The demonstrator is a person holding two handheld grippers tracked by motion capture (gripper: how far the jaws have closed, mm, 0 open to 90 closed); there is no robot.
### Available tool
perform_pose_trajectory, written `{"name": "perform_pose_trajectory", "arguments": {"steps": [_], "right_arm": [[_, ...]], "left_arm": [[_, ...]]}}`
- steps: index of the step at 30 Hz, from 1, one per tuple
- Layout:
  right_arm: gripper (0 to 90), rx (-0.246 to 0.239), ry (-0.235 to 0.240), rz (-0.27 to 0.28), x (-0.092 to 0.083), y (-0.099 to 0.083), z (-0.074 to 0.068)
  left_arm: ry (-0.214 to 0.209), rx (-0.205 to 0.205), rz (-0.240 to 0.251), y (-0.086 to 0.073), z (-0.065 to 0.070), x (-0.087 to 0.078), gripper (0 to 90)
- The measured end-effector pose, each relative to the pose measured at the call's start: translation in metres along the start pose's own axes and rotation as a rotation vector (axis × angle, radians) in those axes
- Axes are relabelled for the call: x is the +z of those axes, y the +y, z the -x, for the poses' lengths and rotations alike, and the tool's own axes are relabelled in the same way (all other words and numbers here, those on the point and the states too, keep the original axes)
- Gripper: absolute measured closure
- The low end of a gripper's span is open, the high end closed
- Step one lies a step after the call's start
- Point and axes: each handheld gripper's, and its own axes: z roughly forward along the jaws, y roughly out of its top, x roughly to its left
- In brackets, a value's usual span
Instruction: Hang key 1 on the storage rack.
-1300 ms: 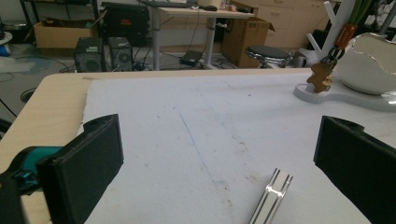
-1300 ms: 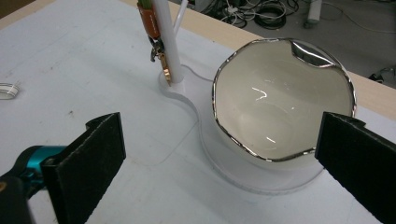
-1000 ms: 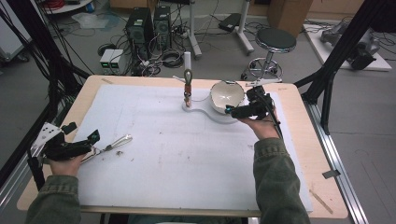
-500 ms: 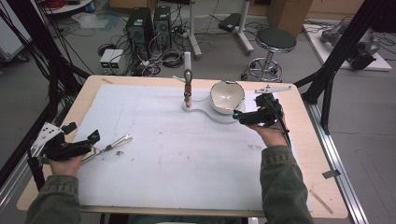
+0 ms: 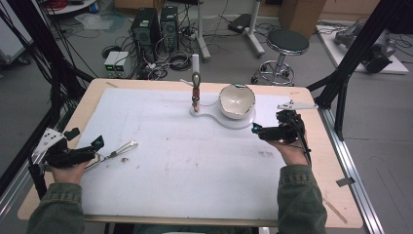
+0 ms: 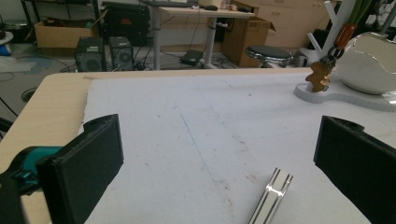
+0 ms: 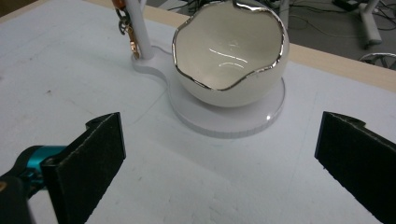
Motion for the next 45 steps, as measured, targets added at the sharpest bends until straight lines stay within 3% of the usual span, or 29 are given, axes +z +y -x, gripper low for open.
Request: {"name": "perform_pose_trajectory", "arguments": {"steps": [15,25,45], "right_arm": [[0.5,0.034,-0.030,0.026,-0.012,-0.043,0.009],[0.5,0.045,-0.018,0.073,-0.017,-0.061,0.010],[0.5,0.050,-0.047,0.141,-0.025,-0.094,0.005]], "left_arm": [[-0.001,-0.002,0.001,0.000,0.001,0.001,1.8],[-0.001,-0.003,0.001,0.000,0.000,0.001,1.8],[-0.001,-0.002,-0.003,0.000,0.000,0.001,1.8]]}}
